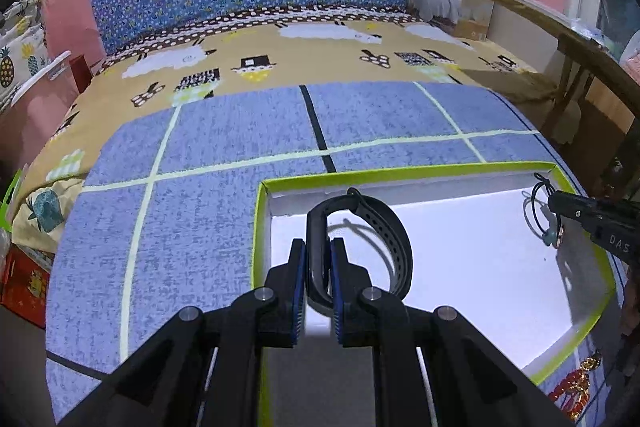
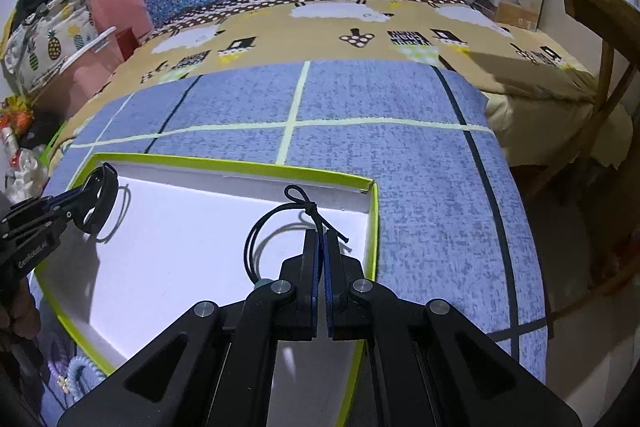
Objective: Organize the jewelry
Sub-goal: 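Open both tools to drop the band and hair tie into the box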
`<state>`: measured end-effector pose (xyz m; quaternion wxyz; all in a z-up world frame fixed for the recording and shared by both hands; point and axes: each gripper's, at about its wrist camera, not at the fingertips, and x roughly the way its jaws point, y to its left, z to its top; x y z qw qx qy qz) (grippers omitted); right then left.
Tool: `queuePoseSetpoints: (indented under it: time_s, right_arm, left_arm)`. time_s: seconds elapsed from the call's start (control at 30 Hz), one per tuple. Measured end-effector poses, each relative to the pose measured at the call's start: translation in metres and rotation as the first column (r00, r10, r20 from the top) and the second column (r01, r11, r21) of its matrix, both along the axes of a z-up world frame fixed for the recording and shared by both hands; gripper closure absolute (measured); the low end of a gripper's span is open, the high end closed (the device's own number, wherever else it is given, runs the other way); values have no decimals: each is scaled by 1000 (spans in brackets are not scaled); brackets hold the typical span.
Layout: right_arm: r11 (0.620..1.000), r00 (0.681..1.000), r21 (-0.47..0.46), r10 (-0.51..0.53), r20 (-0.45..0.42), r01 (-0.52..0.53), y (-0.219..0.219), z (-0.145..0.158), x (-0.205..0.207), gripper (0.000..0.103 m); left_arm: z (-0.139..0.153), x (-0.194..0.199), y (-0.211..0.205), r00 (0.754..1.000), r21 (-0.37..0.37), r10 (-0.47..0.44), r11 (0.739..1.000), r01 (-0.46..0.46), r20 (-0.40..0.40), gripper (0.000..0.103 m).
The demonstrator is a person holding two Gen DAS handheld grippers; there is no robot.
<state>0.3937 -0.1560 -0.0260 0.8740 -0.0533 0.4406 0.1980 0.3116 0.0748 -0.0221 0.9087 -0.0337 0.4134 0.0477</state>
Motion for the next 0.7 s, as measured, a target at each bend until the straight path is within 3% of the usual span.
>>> queuePoseSetpoints:
  time_s: [0.43,0.7]
  right_arm:
    - [1000,999,20,-1,47,0,-2,13,-18,78]
    - [997,990,71,7,138,-17,-8,41,-74,78]
  left_arm:
    - [8,-7,1,999,-8,-6,1000,6,37,85]
    - [34,-46,0,992,-29,-12,999,16,127,85]
